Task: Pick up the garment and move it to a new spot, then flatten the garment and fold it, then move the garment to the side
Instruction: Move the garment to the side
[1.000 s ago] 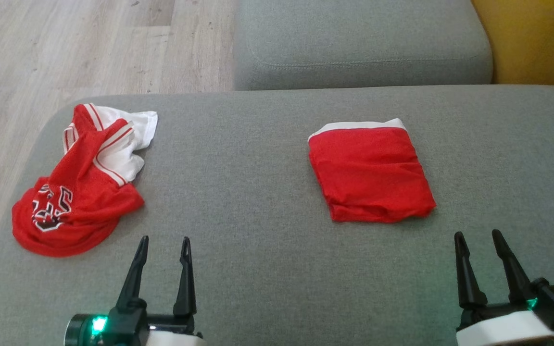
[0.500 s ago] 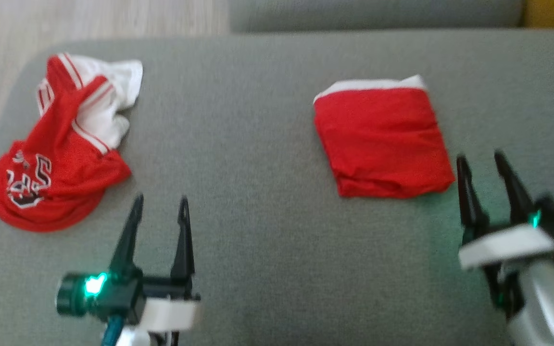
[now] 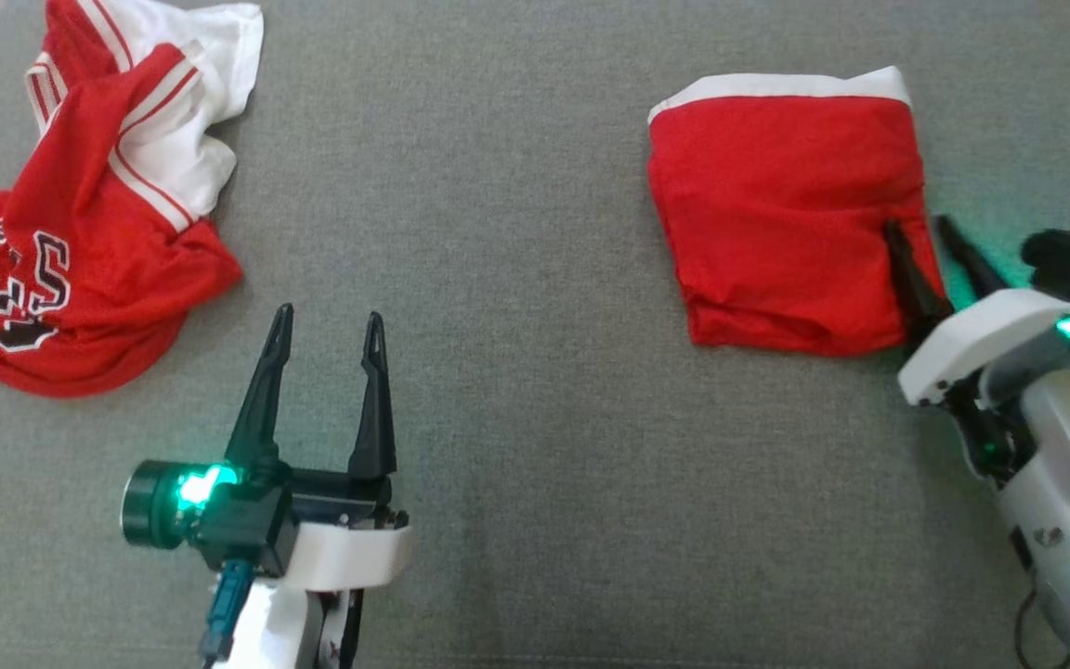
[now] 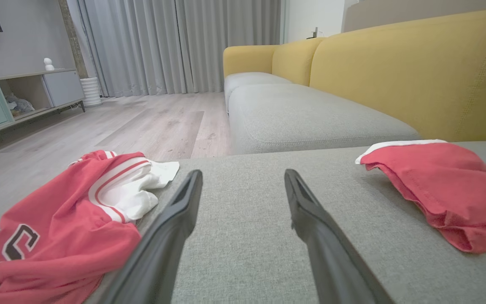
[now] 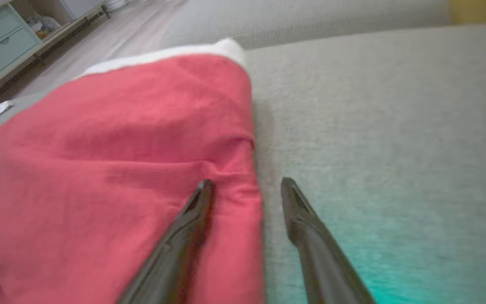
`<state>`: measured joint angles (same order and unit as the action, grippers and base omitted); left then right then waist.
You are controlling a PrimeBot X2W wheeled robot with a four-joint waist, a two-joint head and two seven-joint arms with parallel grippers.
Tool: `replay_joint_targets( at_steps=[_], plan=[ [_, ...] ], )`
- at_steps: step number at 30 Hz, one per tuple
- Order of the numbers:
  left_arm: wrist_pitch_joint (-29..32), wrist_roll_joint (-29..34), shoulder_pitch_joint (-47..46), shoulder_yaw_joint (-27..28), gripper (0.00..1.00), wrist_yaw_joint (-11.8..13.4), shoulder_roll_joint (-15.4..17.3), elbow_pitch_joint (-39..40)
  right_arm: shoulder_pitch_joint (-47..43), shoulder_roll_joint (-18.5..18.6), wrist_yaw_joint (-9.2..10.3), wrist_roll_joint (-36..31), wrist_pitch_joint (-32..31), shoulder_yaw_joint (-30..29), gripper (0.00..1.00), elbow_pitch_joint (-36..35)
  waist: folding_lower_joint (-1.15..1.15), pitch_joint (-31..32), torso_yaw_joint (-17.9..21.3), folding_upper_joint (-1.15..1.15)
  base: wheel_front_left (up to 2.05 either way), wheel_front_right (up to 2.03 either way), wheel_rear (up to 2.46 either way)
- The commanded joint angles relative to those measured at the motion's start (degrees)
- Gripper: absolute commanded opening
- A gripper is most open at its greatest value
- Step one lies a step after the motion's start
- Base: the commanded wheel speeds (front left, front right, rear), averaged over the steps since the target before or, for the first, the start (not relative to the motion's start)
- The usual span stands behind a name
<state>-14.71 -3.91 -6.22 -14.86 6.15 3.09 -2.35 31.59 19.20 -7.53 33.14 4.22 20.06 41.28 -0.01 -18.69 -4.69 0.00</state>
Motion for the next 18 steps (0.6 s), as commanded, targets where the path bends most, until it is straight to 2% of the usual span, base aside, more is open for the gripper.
replay_joint_targets(
  at_steps=[1,2,5,10,18],
  plan=[
    [-0.29,-0.11,-2.02,1.52,1.0,0.59,-0.02,1.66,0.68,1.22,0.04,1.14,-0.05,1.45,0.11,-1.14,0.01,-0.43,-0.11,0.0,0.0,0.0,0.0],
    [-0.29,-0.14,-2.18,1.57,1.0,0.7,-0.04,1.73,1.15,1.67,0.04,2.5,-0.06,2.42,0.0,-1.03,0.01,-0.7,-0.04,0.0,0.0,0.0,0.0],
    [-0.29,-0.04,-2.6,1.99,1.0,1.08,-0.06,1.94,2.96,3.33,0.04,5.53,1.33,4.03,0.0,-0.65,0.01,-1.82,0.71,0.0,0.0,0.0,0.0],
    [-0.29,0.62,-4.21,2.05,1.0,0.88,-0.08,2.39,7.05,8.16,0.04,5.98,3.57,4.92,0.0,1.4,0.01,-5.22,3.27,0.0,0.0,0.0,0.0],
    [-0.29,2.44,-8.46,1.32,1.0,-0.19,0.59,3.06,12.58,20.52,0.04,3.06,4.79,3.41,0.0,5.28,0.01,-13.09,7.68,0.0,0.0,0.0,0.0]
  ],
)
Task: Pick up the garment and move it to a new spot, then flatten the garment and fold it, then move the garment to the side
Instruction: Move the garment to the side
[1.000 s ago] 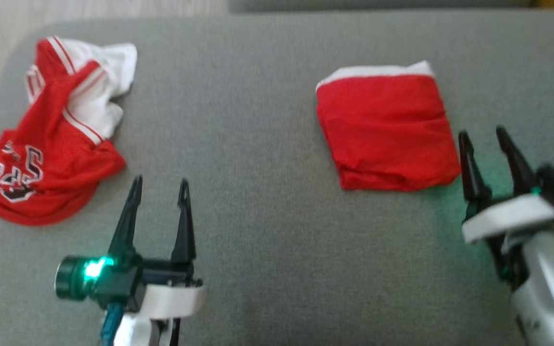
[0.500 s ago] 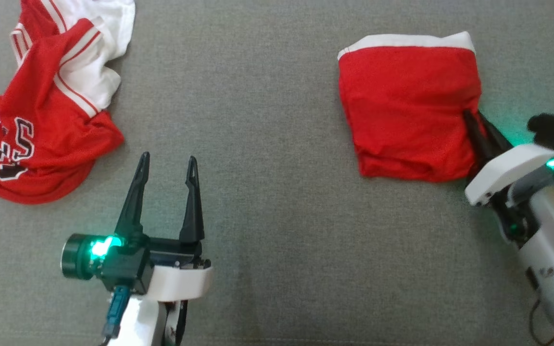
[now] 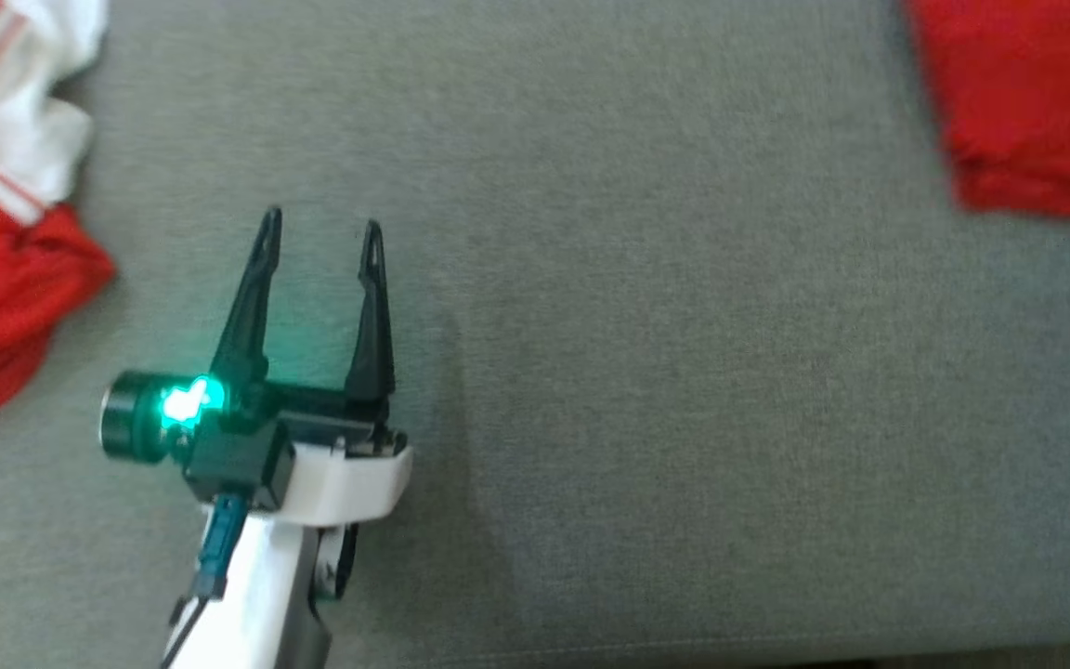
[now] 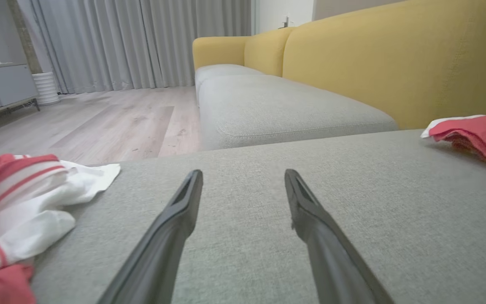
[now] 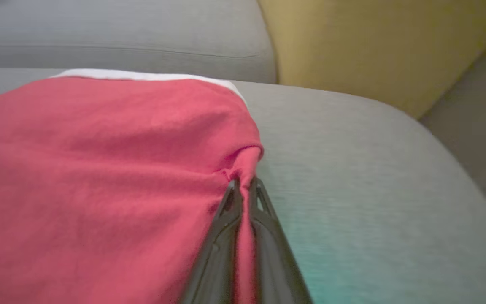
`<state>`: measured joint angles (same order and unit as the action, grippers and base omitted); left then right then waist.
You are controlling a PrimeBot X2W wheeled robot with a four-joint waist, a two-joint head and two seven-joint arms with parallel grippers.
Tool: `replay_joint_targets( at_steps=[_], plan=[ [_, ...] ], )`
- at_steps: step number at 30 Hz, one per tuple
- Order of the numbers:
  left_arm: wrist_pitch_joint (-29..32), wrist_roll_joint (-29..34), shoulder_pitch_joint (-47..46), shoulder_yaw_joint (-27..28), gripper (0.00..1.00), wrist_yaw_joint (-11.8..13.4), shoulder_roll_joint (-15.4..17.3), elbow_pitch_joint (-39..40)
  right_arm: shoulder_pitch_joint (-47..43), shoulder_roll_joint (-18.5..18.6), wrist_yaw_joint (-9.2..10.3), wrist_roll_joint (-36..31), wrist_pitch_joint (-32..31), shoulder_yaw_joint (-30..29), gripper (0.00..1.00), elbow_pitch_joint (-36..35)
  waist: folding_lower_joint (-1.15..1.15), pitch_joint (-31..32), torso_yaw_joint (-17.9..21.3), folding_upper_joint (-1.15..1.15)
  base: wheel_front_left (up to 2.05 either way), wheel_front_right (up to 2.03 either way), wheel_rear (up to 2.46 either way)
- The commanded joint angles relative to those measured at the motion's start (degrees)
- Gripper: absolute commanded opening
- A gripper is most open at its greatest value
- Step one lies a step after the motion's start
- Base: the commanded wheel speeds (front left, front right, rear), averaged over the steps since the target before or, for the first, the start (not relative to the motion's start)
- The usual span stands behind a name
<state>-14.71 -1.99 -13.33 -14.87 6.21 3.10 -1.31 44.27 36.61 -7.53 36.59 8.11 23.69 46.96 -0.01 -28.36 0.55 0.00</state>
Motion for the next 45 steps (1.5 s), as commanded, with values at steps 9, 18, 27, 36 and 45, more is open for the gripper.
replay_joint_targets(
  at_steps=[9,18,27,36,45],
  plan=[
    [-0.29,1.38,-6.28,0.03,1.0,-1.17,0.78,1.07,5.12,12.11,0.04,-8.21,5.59,-7.11,1.0,5.8,0.01,-6.94,4.09,0.0,0.0,0.0,0.0],
    [-0.29,-0.34,-5.03,-0.49,1.0,-0.6,0.4,-1.99,2.59,1.88,0.04,-20.8,6.85,-15.63,1.0,2.68,0.01,1.95,2.7,0.0,0.0,0.0,0.0],
    [-0.29,-3.29,-0.59,0.9,1.0,0.1,0.05,-7.14,-19.29,-19.07,0.04,-26.42,6.87,-19.6,1.0,-20.25,0.01,17.15,-0.48,0.0,0.0,0.0,0.0],
    [-0.29,-4.53,5.17,3.39,1.0,0.03,-0.07,-11.79,-35.7,-29.11,0.04,-26.18,6.88,-16.2,1.0,-31.64,0.01,27.29,-2.11,0.0,0.0,0.0,0.0],
    [-0.29,-4.17,10.14,7.71,1.0,0.19,0.3,-12.62,-40.43,-31.91,0.04,-28.03,6.88,-19.33,1.0,-33.64,0.01,28.99,-2.52,0.0,0.0,0.0,0.0]
  ],
)
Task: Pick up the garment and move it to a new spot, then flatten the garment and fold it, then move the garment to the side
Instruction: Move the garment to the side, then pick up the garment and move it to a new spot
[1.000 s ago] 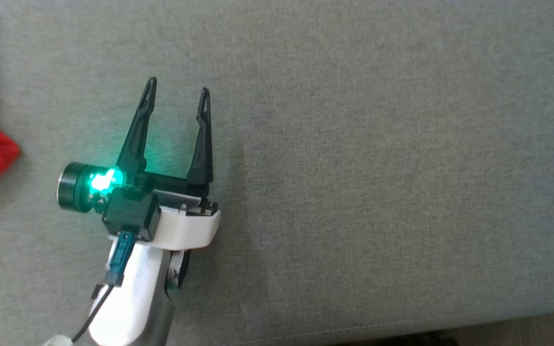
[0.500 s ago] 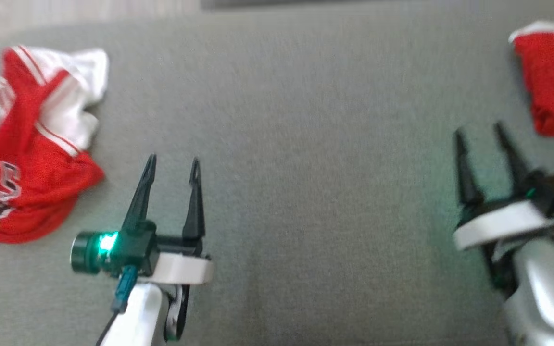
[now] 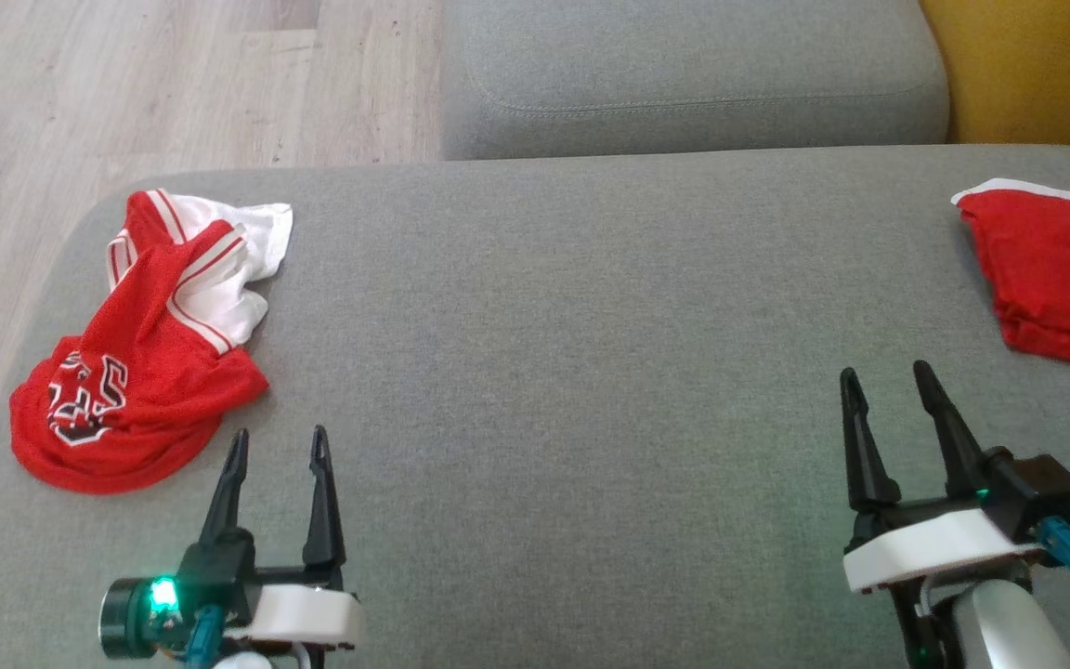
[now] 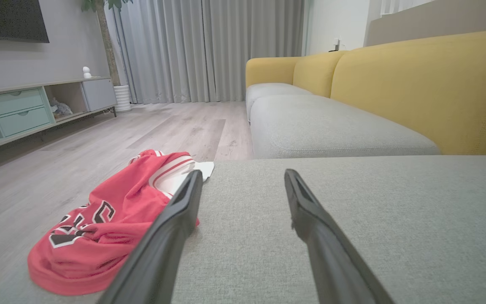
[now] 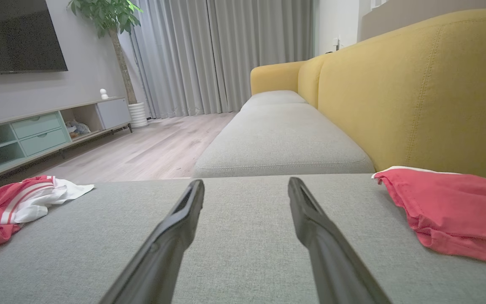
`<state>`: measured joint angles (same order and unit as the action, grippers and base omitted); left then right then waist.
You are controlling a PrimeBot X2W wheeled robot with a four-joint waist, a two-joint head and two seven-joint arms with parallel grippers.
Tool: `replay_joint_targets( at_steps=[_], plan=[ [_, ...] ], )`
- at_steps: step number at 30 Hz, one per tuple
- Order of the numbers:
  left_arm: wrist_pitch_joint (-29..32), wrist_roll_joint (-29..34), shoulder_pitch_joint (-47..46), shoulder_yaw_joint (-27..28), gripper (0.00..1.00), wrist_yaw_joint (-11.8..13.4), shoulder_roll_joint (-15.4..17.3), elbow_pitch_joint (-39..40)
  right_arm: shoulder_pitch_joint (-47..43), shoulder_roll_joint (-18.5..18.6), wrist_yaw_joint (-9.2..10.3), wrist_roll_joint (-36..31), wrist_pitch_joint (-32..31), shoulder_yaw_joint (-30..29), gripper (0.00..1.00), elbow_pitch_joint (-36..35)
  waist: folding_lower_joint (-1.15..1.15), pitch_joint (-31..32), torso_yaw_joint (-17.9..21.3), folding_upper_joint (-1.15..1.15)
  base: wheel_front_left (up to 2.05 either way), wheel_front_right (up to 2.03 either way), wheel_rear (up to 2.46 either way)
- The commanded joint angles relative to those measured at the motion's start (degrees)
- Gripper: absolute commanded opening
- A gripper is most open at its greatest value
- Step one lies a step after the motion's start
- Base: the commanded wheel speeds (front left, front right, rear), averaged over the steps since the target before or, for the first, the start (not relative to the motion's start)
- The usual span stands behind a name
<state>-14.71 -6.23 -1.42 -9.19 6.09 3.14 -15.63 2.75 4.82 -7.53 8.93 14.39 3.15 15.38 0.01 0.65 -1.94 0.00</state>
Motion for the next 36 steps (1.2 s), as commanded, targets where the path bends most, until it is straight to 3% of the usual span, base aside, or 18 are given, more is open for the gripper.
replay_joint_targets(
  at_steps=[1,23,28,36],
  plan=[
    [-0.29,0.23,-1.6,2.35,1.0,0.22,0.36,1.58,0.92,-0.19,0.04,-0.48,0.61,1.17,1.0,-2.01,-0.01,0.01,-0.08,0.0,0.0,0.0,0.0],
    [-0.29,2.28,-2.78,3.86,1.0,-1.03,0.08,1.57,0.01,-0.52,0.04,-0.26,0.61,0.49,1.0,-0.51,-0.01,-1.18,-1.93,0.0,0.0,0.0,0.0],
    [-0.29,2.4,-3.92,3.81,1.0,-0.93,-0.03,3.28,-0.67,-0.51,0.04,0.36,0.61,0.23,1.0,-0.2,-0.01,-1.87,-6.91,0.0,0.0,0.0,0.0],
    [-0.29,2.81,-4.32,5.63,1.0,-0.53,0.25,7.05,-0.73,-0.4,0.04,0.39,0.61,-1.09,1.0,-0.63,-0.01,-4.03,-19.96,0.0,0.0,0.0,0.0]
  ],
)
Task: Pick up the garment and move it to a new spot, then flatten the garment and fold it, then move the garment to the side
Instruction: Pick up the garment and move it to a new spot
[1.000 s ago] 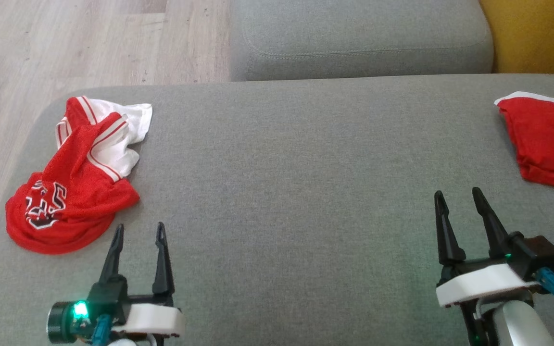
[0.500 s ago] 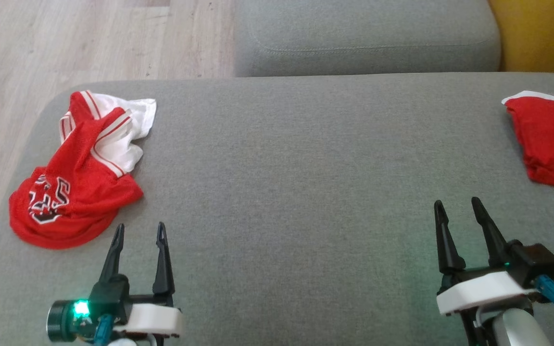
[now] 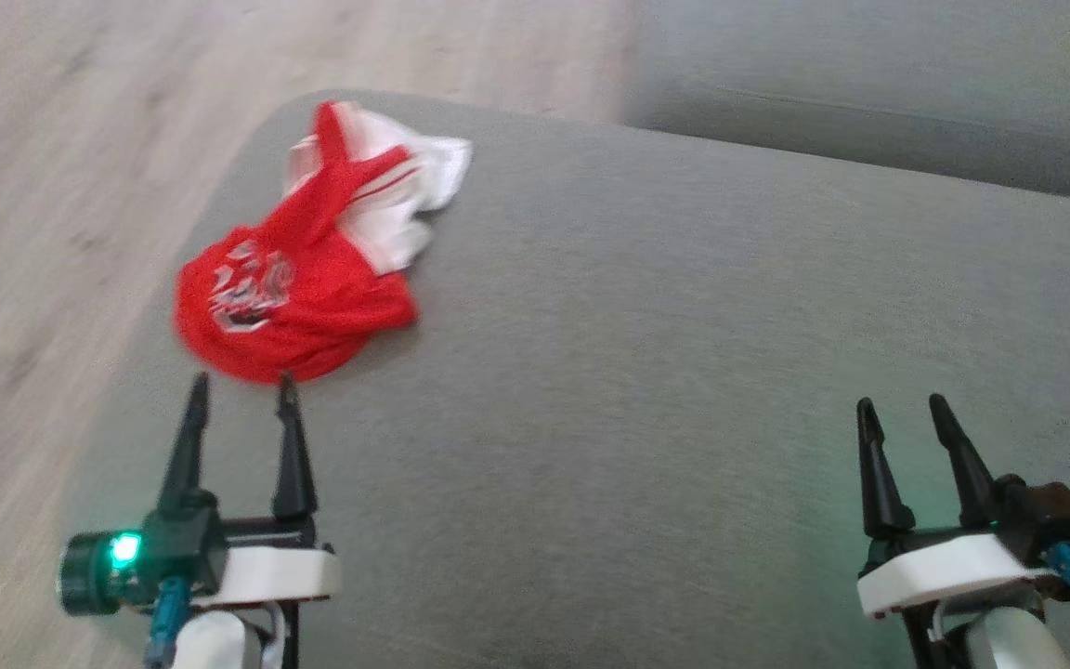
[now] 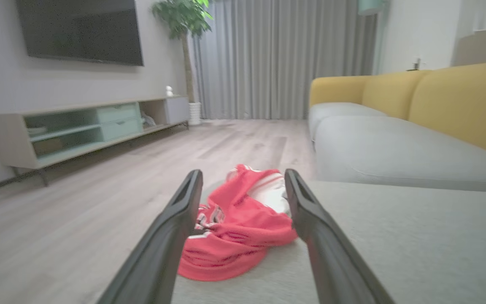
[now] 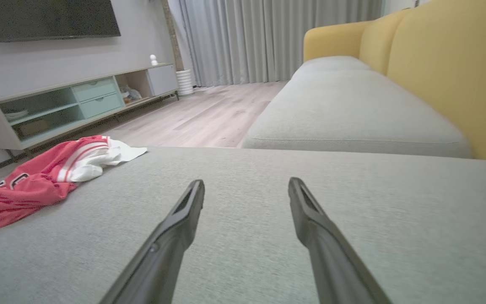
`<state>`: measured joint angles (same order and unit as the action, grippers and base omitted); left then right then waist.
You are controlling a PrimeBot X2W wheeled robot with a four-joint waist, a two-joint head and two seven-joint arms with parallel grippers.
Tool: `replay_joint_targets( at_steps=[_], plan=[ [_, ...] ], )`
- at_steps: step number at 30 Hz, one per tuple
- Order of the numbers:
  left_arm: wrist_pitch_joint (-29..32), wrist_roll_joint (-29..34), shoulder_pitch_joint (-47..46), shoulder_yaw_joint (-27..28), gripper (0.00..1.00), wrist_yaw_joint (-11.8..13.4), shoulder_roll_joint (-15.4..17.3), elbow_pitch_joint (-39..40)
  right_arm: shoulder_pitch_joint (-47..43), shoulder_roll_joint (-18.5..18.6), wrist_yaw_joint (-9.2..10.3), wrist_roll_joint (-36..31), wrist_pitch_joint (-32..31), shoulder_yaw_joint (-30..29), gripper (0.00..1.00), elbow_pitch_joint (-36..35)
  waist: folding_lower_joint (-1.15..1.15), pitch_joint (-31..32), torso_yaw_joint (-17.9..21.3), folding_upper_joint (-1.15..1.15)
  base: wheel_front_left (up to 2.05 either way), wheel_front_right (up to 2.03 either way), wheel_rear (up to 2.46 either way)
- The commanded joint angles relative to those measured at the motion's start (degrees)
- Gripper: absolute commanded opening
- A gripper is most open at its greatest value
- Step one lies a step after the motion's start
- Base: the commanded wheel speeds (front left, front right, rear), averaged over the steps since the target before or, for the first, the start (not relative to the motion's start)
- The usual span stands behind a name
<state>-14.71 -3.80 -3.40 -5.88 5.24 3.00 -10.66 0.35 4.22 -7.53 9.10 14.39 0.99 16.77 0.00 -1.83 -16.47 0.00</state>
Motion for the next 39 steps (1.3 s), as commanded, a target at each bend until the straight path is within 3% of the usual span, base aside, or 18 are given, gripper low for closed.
replay_joint_targets(
  at_steps=[1,8,17,20,24,25,31,34,36,39],
  plan=[
    [-0.29,0.33,-2.16,2.73,1.0,0.44,0.42,2.55,1.87,0.26,0.04,0.14,0.61,0.67,1.0,-2.09,0.0,-1.95,-6.79,0.0,0.0,0.0,0.0],
    [-0.29,0.26,-4.56,3.88,1.0,-0.09,0.45,4.25,3.95,2.89,0.04,-0.71,0.61,-0.8,1.0,-3.03,0.0,-7.04,-12.11,0.0,0.0,0.0,0.0],
    [-0.29,-0.9,-20.86,0.87,1.0,-3.59,0.08,-0.56,8.45,11.33,0.04,-1.73,0.61,-2.27,1.0,-4.8,0.0,-19.23,-10.79,0.0,0.0,0.0,0.0],
    [-0.29,-0.84,-29.92,-0.03,1.0,-5.71,0.14,-6.74,9.89,14.74,0.04,-1.87,0.61,-2.21,1.0,-5.42,0.0,-23.2,-9.42,0.0,0.0,0.0,0.0],
    [0.8,-2.15,-42.06,-0.07,1.0,-8.73,1.24,-20.66,12.54,18.11,0.04,-1.69,0.61,-1.46,1.0,-6.45,0.0,-27.75,-6.19,0.0,0.0,0.0,0.0],
    [0.8,-2.15,-42.06,-0.07,1.0,-8.73,1.24,-20.66,12.54,18.11,0.04,-1.69,0.61,-1.46,1.0,-6.45,0.0,-27.75,-6.19,0.0,0.0,0.0,0.0],
    [6.39,-5.17,-54.0,1.31,1.0,-10.62,3.37,-41.44,15.06,19.89,0.04,-1.44,0.61,-0.84,1.0,-7.9,0.0,-32.4,-1.32,0.0,0.0,0.0,0.0],
    [5.86,-5.34,-56.56,1.3,1.0,-10.54,4.07,-48.18,15.12,19.75,0.04,-1.44,0.61,-1.1,1.0,-8.28,0.0,-33.79,0.29,0.0,0.0,0.0,0.0],
    [2.65,-4.87,-57.74,1.28,0.03,-8.99,4.52,-49.78,15.17,19.37,0.04,-1.42,0.61,-1.52,1.0,-8.29,0.0,-34.13,0.86,0.0,0.0,0.0,0.0],
    [0.25,-3.56,-59.0,0.39,0.0,-7.79,5.0,-49.62,14.94,18.36,0.04,-1.69,0.61,-1.69,1.0,-7.96,0.0,-33.12,1.3,0.0,0.0,0.0,0.0]
  ],
)
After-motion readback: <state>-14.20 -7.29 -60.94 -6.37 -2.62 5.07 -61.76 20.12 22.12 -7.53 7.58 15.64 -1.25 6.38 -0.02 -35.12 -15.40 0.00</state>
